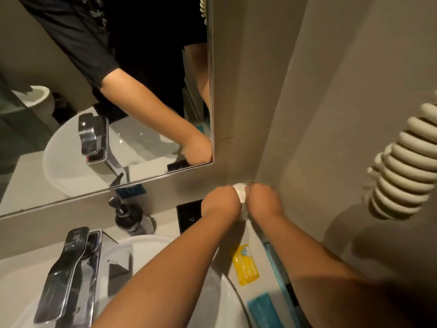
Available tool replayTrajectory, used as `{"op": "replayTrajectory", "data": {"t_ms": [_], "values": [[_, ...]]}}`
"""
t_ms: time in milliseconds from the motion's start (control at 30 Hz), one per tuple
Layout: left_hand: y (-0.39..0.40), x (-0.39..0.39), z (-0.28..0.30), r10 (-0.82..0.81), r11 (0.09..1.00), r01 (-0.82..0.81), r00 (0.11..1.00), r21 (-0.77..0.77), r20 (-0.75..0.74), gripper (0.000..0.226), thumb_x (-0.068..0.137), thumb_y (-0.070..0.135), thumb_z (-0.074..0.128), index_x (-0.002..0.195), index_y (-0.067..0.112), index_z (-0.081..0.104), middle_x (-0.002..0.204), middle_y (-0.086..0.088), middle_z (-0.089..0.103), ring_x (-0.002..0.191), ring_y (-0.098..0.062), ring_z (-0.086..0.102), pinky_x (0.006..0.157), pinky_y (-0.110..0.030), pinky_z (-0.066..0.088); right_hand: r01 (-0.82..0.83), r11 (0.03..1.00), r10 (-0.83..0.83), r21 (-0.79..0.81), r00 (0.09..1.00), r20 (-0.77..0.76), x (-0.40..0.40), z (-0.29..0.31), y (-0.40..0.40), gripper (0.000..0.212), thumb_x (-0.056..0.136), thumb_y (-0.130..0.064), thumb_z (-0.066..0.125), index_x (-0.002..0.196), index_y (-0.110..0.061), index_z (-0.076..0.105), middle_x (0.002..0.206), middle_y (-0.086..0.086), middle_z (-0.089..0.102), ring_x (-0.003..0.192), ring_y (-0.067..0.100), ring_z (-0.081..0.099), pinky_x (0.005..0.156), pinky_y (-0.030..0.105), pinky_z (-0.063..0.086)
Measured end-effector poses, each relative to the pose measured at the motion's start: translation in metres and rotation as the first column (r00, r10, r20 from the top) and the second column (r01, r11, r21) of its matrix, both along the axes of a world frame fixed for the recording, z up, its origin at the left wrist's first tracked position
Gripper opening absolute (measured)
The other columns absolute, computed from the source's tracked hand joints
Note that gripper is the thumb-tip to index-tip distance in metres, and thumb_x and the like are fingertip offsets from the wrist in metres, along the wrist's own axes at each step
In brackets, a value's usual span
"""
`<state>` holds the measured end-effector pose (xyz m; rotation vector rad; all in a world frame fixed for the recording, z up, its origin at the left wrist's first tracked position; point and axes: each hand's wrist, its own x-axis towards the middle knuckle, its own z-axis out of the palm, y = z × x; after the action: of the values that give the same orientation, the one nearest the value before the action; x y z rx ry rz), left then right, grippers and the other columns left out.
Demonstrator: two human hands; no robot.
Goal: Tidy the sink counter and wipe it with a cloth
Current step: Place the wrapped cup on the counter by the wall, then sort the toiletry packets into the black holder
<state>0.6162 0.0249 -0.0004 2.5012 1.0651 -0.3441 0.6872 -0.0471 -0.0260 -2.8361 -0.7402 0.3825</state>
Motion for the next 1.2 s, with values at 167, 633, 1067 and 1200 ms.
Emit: {"op": "replayTrajectory", "data": {"t_ms": [167,633,1067,1200], "values": [[-0.002,0.002,0.005,-0.05,0.999,0.051,0.997,0.015,-0.052,0.025,0.087,0.004,0.051,0.108,0.008,0.065,0.111,-0.012,0.067,0.099,-0.03,0.064,0.074,-0.036,0.048,-0.005,1.0,0.005,0.005,1.0,0.026,0.0,0.0,-0.004,0.025,0.096,-0.012,0.041,0.105,-0.006,0.064,0.105,0.018,0.069,0.094,0.037,0.066,0.073,0.033,0.049],[-0.041,-0.193,-0.05,-0.6,0.792,0.479,0.725,0.379,0.336,0.038,0.092,0.036,0.042,0.118,0.016,0.061,0.123,-0.01,0.064,0.117,-0.031,0.057,0.097,-0.045,0.047,-0.058,0.994,0.054,-0.092,0.997,-0.048,-0.13,-0.014,-0.151,0.033,0.097,-0.044,0.035,0.1,-0.021,0.059,0.11,0.003,0.062,0.093,0.025,0.066,0.078,0.036,0.049],[-0.008,-0.225,-0.087,-0.734,0.643,0.642,0.673,0.417,0.096,0.063,0.095,0.044,0.041,0.148,0.012,0.03,0.156,-0.011,0.028,0.144,-0.03,0.025,0.114,-0.046,0.013,0.128,0.989,-0.088,0.071,0.909,-0.407,-0.151,-0.037,-0.167,0.015,0.09,-0.035,0.061,0.087,-0.023,0.052,0.091,-0.001,0.063,0.084,0.018,0.06,0.068,0.029,0.05],[-0.008,-0.224,-0.086,-0.726,0.655,0.645,0.682,0.394,0.09,0.064,0.094,0.044,0.043,0.149,0.013,0.029,0.156,-0.01,0.028,0.144,-0.029,0.025,0.114,-0.045,0.012,0.051,0.997,-0.024,0.055,0.908,-0.418,-0.123,-0.024,-0.126,0.023,0.091,-0.035,0.058,0.077,-0.023,0.044,0.085,0.001,0.059,0.079,0.021,0.056,0.064,0.032,0.041]]}}
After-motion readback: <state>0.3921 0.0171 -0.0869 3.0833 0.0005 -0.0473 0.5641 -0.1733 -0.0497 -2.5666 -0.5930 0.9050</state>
